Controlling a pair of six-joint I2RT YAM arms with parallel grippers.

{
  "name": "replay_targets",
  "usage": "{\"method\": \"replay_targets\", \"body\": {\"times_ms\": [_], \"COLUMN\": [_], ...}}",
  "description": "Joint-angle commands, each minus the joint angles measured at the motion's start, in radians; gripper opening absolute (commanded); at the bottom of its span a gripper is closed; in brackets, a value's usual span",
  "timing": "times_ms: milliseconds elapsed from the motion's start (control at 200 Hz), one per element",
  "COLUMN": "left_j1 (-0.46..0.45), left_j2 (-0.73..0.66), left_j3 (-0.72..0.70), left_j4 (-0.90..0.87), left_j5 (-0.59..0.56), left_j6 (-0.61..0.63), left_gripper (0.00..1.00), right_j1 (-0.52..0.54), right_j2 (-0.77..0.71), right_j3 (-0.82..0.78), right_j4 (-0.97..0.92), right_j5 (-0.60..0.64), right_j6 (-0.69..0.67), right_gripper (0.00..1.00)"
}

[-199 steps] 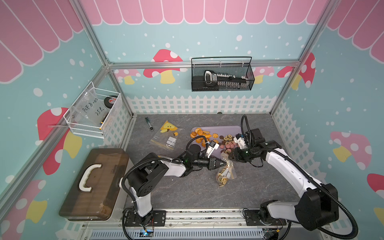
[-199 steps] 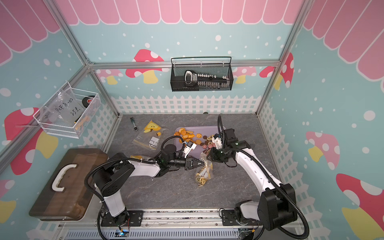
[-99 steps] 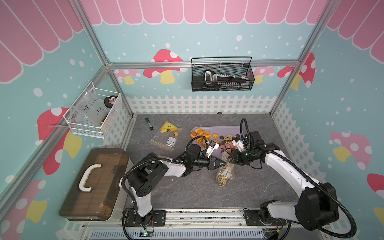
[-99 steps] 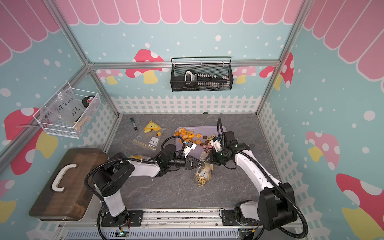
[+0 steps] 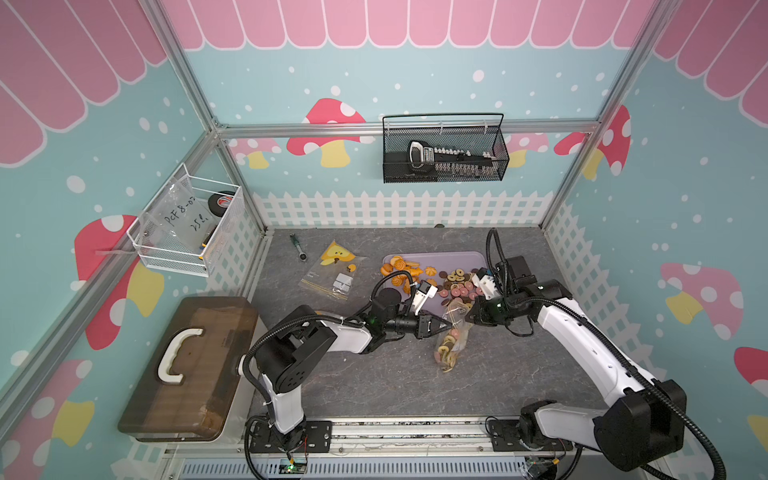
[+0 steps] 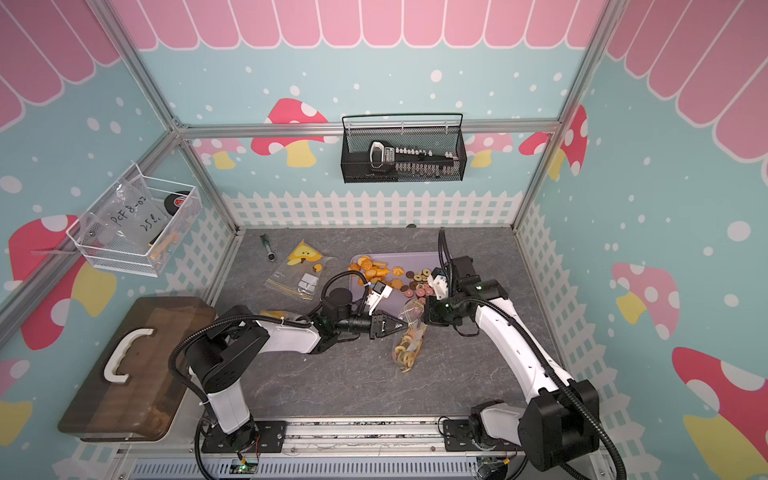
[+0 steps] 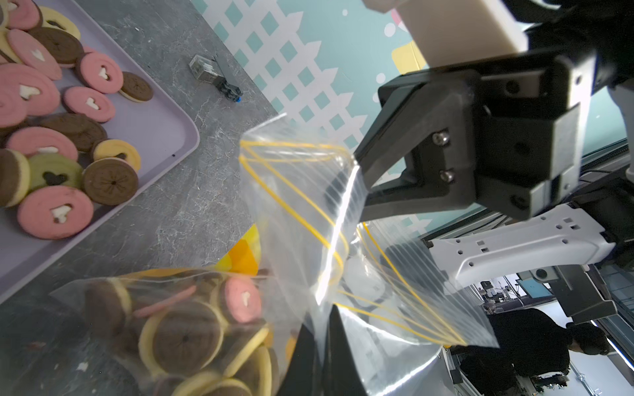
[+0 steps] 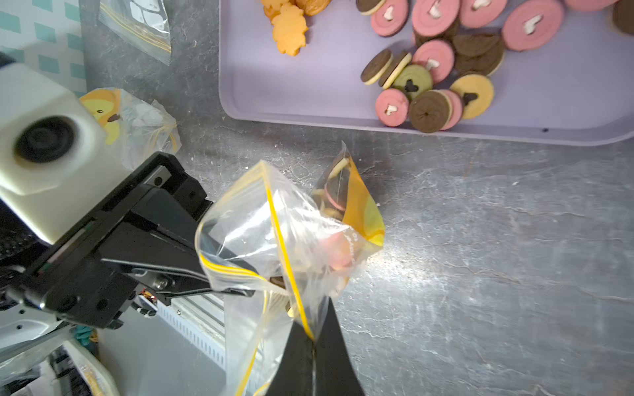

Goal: Pour cookies out of the ziploc bag
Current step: Open the ziploc bag at the center of the board.

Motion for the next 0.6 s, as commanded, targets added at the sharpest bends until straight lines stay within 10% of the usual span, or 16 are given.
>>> {"method": "replay_targets", "body": {"times_ms": [0, 425, 525, 595], "left_j1": [0.003, 0.003, 0.004, 0.007], "left_j2": [-0.037, 0.02, 0.031, 0.037], "left_j3": [0.026, 0.072, 0.078, 0.074], "left_j4": [0.034, 0.179, 0.22, 0.25], "left_j5": [0.007, 0.054, 0.065, 0.063], "left_j6": [0.006, -0.124, -0.163, -0.192], "left_gripper": [0.0, 0.13, 0.39, 0.81], "right_j1": [-0.002, -0.002, -0.002, -0.002], "right_j2": [-0.024, -0.014, -0.011, -0.008], "right_j3": [0.046, 0.185, 0.245, 0.282], "right_j4": [-0.087, -0.226, -0.282, -0.318], "right_j5": [0.101, 0.247, 0.314, 0.351], "right_j6": [-0.054, -0.127, -0.153, -0.165], "right_gripper": [0.0, 0.0, 0.0, 0.0]}}
